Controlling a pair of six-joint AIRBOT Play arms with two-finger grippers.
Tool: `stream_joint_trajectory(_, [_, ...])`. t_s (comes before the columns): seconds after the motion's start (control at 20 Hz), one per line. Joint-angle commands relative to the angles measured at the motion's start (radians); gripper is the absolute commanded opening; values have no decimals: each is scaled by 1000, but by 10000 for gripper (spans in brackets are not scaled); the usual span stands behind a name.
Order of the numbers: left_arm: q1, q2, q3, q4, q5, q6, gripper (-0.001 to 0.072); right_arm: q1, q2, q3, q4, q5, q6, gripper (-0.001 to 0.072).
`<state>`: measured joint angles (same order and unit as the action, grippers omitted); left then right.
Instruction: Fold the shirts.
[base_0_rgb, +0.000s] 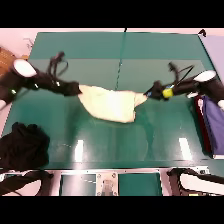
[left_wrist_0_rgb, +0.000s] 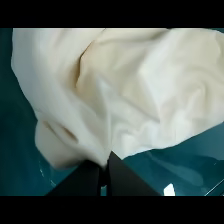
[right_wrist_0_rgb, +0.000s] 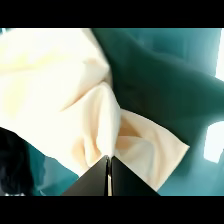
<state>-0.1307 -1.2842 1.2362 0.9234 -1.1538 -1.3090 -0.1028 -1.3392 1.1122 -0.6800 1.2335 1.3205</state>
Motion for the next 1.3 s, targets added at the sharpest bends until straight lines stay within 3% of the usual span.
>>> stream_joint_trajectory(0.0, [1, 16, 278, 20, -128, -6, 24, -66, 159, 172, 4, 17, 31, 14])
stream_joint_trajectory(0.45, [1, 95, 892, 20, -148, -29, 23, -181, 558, 459, -28, -34, 3, 15])
stream_joint_trajectory(0.7, [1, 100, 774, 50, -130, -28, 23, -181, 637, 443, -60, -41, 3, 15])
stream_joint_trajectory(0.9, [1, 39, 610, 62, -149, -24, 24, -176, 625, 248, -60, -74, 2, 15])
stream_joint_trajectory(1.1, [1, -98, 454, 67, -144, -7, 24, -107, 516, -51, -60, -238, -32, 15])
stream_joint_trajectory(1.25, [1, -252, 360, 66, -144, 9, 24, -24, 322, -169, -61, -341, -47, 15])
